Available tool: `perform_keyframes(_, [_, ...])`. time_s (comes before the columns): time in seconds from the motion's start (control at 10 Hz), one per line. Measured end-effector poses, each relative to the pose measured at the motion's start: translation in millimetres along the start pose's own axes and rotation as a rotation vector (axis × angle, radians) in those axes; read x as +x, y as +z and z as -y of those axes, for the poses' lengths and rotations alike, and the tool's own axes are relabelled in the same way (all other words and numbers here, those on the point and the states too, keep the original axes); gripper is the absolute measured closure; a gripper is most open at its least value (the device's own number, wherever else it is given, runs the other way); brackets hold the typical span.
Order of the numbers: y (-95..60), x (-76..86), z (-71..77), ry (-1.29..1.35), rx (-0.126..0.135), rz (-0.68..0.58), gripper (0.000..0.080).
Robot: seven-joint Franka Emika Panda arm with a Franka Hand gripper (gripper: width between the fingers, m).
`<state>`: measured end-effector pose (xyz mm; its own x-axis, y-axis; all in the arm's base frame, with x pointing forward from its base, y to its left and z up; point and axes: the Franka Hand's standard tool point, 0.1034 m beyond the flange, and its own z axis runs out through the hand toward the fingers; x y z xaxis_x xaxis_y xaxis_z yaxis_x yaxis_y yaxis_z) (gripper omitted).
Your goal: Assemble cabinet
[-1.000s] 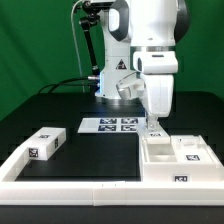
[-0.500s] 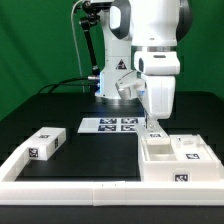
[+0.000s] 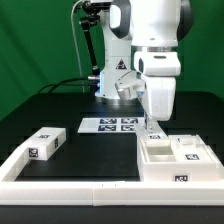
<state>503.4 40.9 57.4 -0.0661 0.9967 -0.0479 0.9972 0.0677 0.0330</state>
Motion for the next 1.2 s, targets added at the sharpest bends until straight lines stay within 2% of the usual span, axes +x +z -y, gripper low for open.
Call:
perform_keyframes(0.2, [-0.4, -0.5, -11.3, 0.029, -0.004, 0.001, 0.0731])
perform_keyframes(0.3, [-0.5, -0.2, -11.9, 0.021, 0.004, 0.006, 0.0731])
perform_keyframes(0.6, [-0.4, -1.4, -11.7, 0.001, 0.007, 0.007, 0.0731])
perform_keyframes(0.7, [-0.2, -1.9, -11.1, 0.031, -0.001, 0.003, 0.0731])
perform_keyframes(0.8, [0.5, -4.4, -5.0, 0.146, -0.036, -0.012, 0.0731])
perform_keyframes(0.9, [0.1, -2.1, -6.7, 0.176, -0.036, -0.012, 0.0731])
perform_keyframes(1.0, [-0.1, 0.9, -12.5, 0.189, -0.039, -0.013, 0.0731])
perform_keyframes(1.2, [-0.8, 1.9, -27.8, 0.172, -0.025, -0.001, 0.0731])
